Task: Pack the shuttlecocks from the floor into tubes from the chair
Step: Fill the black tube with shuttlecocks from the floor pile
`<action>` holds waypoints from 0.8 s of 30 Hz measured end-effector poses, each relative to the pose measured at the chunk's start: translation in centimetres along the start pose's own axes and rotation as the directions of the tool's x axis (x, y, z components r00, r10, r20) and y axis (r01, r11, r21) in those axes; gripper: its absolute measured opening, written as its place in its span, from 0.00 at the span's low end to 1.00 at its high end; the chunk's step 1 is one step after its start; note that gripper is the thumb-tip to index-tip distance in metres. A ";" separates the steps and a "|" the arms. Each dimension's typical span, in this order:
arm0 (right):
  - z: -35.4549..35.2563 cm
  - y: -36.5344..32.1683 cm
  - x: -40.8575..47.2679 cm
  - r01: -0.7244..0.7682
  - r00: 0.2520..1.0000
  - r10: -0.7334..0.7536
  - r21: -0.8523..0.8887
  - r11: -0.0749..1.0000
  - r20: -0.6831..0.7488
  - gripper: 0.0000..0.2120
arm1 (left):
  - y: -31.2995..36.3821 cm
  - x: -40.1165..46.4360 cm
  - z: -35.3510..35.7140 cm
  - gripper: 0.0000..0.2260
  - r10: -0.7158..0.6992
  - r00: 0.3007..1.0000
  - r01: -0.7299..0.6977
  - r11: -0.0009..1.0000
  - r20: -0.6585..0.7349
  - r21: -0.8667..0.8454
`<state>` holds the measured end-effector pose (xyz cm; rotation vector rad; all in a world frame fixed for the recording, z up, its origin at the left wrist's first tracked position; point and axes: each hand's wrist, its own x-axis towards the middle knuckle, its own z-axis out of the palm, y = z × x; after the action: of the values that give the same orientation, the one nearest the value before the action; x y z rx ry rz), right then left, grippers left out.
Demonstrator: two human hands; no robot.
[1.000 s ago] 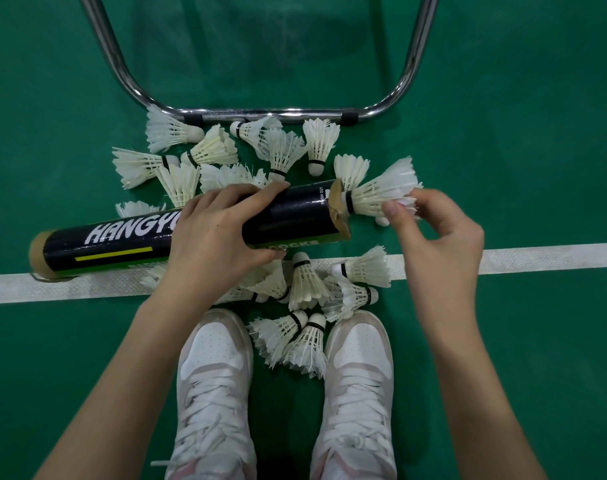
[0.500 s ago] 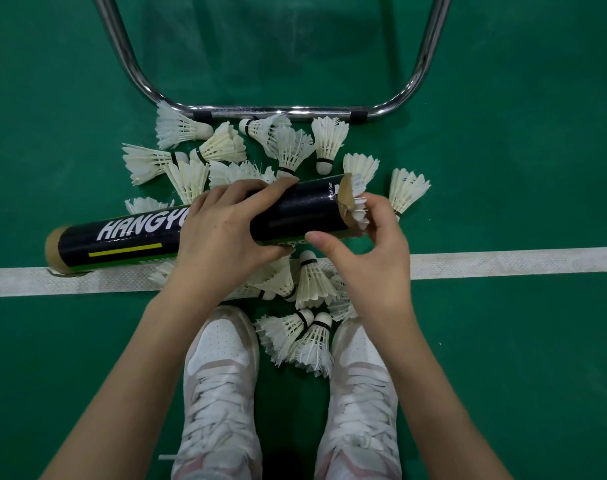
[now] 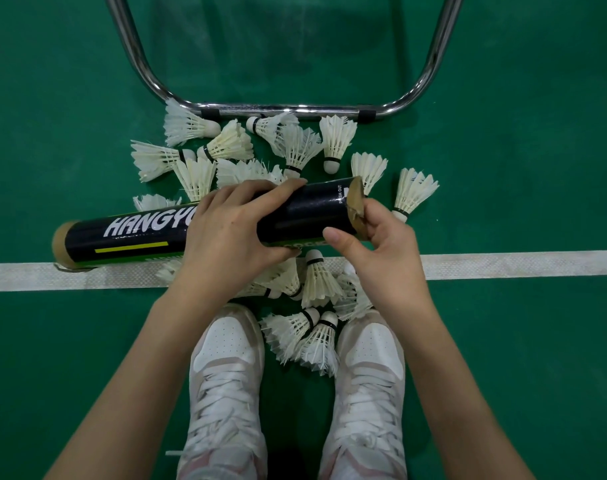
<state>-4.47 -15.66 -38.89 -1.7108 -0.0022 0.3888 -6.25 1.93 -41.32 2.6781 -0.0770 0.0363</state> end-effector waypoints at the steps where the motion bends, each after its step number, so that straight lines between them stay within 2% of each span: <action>1: -0.1 -0.1 0.1 0.012 1.000 -0.012 -0.008 1.000 0.012 0.11 | 0.0 0.1 0.0 0.35 -0.003 1.000 0.003 1.000 -0.002 -0.001; 8: -0.8 -1.6 0.6 0.130 0.991 -0.127 -0.070 0.989 0.043 0.13 | 0.7 0.7 -1.3 0.35 -0.002 0.999 0.002 1.000 -0.038 -0.005; 12: -1.1 -3.9 0.9 0.172 0.983 -0.166 -0.067 0.983 0.085 0.13 | 1.4 1.3 -3.6 0.36 0.026 0.997 -0.023 0.999 -0.069 0.049; 18: -1.8 -10.2 1.2 0.253 0.947 -0.251 0.017 0.967 0.200 0.15 | 3.0 2.7 -9.6 0.34 0.073 0.987 -0.063 0.995 -0.144 0.078; 24: -2.4 -16.7 0.4 0.334 0.913 -0.336 0.049 0.941 0.230 0.15 | 5.3 3.7 -16.1 0.36 0.162 0.952 -0.122 0.979 -0.260 0.164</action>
<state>0.13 -14.81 -22.68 -1.6086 -0.4624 0.3305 -3.11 4.23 -24.44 2.7799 -0.1870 0.4722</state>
